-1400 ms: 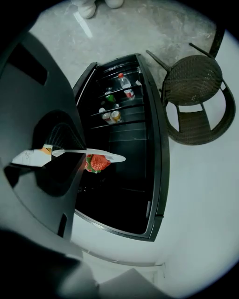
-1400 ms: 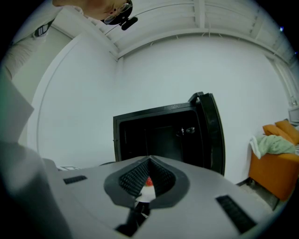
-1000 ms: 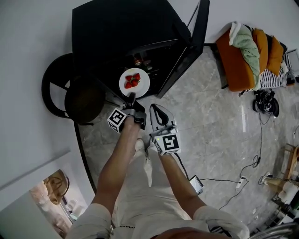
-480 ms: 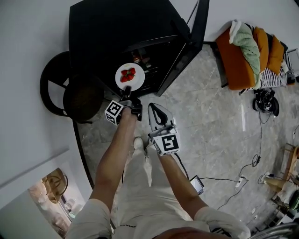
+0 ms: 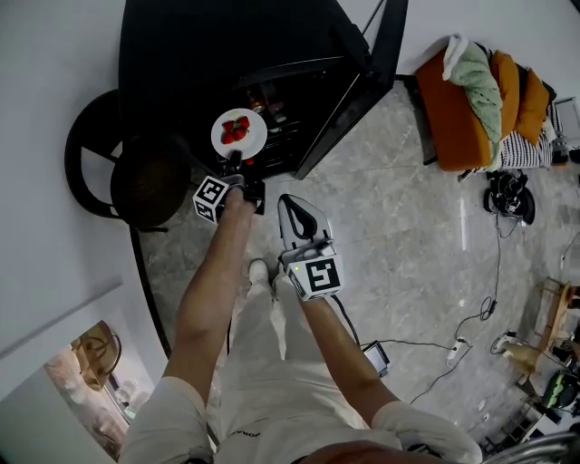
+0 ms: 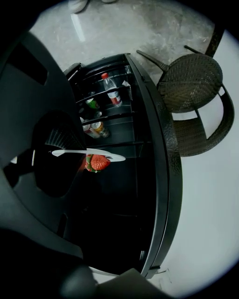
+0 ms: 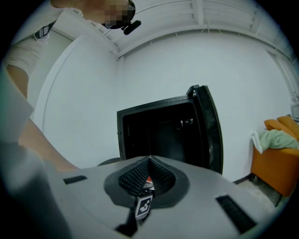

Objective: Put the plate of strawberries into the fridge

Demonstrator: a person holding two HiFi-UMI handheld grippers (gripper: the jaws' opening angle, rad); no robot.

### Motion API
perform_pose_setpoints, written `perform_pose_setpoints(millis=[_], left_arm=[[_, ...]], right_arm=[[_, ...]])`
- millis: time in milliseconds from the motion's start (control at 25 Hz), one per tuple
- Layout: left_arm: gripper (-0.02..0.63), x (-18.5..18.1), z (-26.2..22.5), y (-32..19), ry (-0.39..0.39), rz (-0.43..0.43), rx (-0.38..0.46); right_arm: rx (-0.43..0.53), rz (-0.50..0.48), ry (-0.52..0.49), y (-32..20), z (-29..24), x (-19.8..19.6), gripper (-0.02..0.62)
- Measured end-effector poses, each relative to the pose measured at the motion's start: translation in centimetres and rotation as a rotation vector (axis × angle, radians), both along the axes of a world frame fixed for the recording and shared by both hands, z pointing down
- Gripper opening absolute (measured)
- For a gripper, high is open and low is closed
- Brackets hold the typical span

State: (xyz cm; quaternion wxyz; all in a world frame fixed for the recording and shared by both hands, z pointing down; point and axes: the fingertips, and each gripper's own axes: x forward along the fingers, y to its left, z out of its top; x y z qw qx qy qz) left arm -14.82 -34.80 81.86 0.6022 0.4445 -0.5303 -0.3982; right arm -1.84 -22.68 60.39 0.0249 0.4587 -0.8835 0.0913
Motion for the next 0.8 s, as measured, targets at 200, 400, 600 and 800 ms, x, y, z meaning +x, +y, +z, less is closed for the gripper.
perform_pose_setpoints(millis=[200, 400, 600, 800], left_arm=[[0.011, 0.3, 0.8, -1.2, 0.010, -0.024, -0.015], [0.011, -0.1, 1.0, -2.0, 0.018, -0.073, -0.008], [0.011, -0.3, 1.1, -2.8, 0.023, -0.095, -0.024], [0.011, -0.5, 1.1, -3.4, 0.017, -0.111, -0.032]], right_arm=[[-0.007, 0.010, 0.003, -0.4, 0.3, 0.2, 0.012], [-0.002, 0.006, 0.004, -0.7, 0.0, 0.3, 0.012], [-0.014, 0.013, 0.006, -0.7, 0.3, 0.6, 0.012], [-0.014, 0.012, 0.000, -0.9, 0.4, 0.2, 0.012]])
